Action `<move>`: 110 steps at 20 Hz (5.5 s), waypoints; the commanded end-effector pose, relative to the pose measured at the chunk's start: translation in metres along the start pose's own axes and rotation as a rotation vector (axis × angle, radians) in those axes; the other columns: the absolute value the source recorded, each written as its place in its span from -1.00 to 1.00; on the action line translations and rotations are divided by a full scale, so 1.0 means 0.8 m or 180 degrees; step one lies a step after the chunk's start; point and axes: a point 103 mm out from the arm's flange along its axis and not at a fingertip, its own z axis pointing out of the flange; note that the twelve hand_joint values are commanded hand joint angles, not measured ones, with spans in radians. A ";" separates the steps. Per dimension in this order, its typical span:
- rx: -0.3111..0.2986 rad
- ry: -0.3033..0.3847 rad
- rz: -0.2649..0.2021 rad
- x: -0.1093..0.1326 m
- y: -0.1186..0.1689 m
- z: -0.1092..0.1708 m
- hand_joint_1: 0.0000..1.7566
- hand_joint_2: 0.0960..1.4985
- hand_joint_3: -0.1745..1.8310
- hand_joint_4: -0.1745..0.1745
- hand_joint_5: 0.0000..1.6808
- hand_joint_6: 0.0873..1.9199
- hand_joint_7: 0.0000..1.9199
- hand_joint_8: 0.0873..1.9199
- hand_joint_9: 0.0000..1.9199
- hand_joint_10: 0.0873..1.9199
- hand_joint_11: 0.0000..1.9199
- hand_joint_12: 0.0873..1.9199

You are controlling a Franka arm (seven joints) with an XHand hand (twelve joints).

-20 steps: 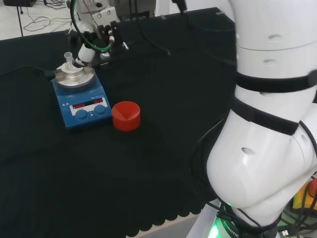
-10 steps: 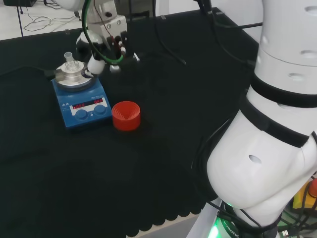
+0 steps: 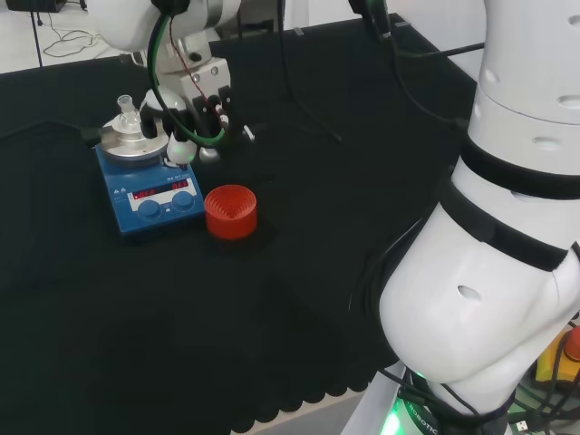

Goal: Turn on the heater.

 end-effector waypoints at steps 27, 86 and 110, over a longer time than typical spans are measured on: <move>0.0972 -0.0188 -0.0283 0.018 0.022 0.079 0.64 -0.11 0.20 -0.07 -0.64 -0.87 0.49 0.56 0.63 0.48 0.07 0.34; 0.1126 -0.0288 -0.0393 0.016 0.055 0.100 0.62 -0.13 0.22 -0.12 -0.63 -0.47 0.48 0.55 0.62 0.47 0.06 0.32; 0.1149 -0.0265 -0.0373 0.011 0.058 0.110 0.62 -0.13 0.23 -0.13 -0.64 -0.42 0.48 0.55 0.62 0.47 0.06 0.31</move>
